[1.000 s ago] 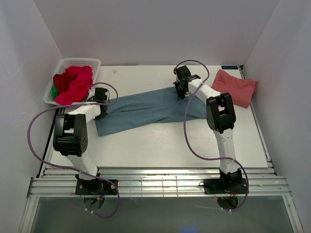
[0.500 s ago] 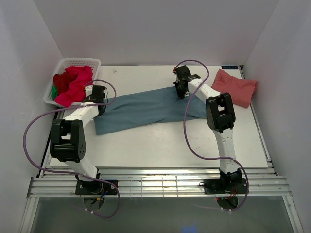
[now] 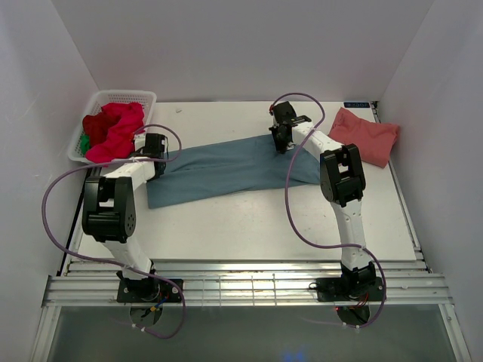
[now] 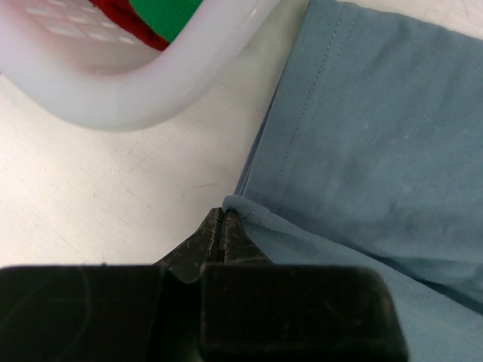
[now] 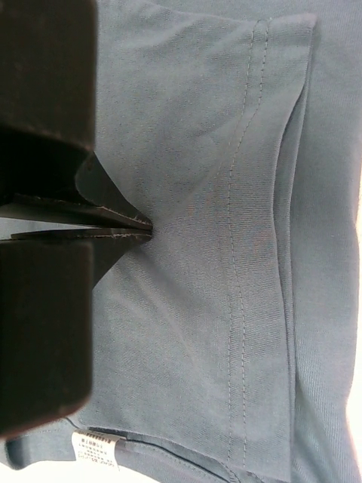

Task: Fold and stack the t-shirts
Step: Rotate the tshirt 90 degrees

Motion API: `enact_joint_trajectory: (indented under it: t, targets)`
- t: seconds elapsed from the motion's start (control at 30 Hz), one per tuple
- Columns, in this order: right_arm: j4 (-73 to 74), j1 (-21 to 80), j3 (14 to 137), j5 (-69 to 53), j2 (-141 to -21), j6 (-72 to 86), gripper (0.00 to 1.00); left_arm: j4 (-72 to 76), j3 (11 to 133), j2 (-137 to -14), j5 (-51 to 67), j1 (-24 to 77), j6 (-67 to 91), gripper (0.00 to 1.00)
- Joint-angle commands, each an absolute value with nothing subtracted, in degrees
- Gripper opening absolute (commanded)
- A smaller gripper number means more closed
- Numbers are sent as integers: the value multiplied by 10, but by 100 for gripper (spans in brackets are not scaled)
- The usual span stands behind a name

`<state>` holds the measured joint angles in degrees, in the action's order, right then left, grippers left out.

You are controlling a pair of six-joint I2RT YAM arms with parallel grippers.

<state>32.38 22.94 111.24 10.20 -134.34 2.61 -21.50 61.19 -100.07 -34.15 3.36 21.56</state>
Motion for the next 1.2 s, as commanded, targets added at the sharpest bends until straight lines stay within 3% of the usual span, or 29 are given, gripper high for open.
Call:
enact_joint_trajectory:
  t: [0.0, 0.2, 0.3, 0.33, 0.37, 0.43, 0.63, 0.77, 0.83, 0.87, 0.9, 0.93, 0.97, 1.17]
  targets:
    - [361, 229, 1100, 98, -1377, 27, 8, -194, 643, -1010, -367, 20, 203, 0]
    - [361, 229, 1102, 98, -1382, 21, 8, -186, 652, -1033, -363, 18, 197, 1]
    - [359, 229, 1114, 100, -1388, 8, 8, -184, 656, -1032, -361, 18, 199, 21]
    - [359, 229, 1123, 104, -1388, 4, 11, -184, 656, -1022, -362, 18, 200, 37]
    - [353, 229, 1126, 115, -1383, 2, 21, -180, 653, -1014, -361, 18, 201, 42]
    - [337, 229, 1124, 126, -1371, 3, 25, -180, 657, -987, -358, 18, 200, 49]
    - [244, 229, 1080, 163, -1247, -19, 33, -194, 709, -918, -351, 40, 178, 53]
    - [236, 231, 1042, 180, -1158, -4, 38, -219, 723, -906, -330, 59, 174, 48]
    - [275, 231, 1035, 185, -1147, 16, 38, -223, 702, -910, -310, 74, 182, 40]
    - [293, 231, 1036, 193, -1145, 24, 37, -225, 693, -911, -299, 80, 187, 36]
    - [309, 231, 1030, 196, -1145, 29, 35, -228, 683, -919, -278, 92, 190, 17]
    - [335, 232, 1024, 199, -1147, 36, 30, -230, 667, -925, -268, 100, 192, 8]
    - [345, 232, 1017, 207, -1147, 40, 10, -235, 662, -932, -259, 107, 193, 2]
    - [359, 232, 926, 206, -1136, 68, 8, -314, 645, -990, -207, 148, 199, 0]
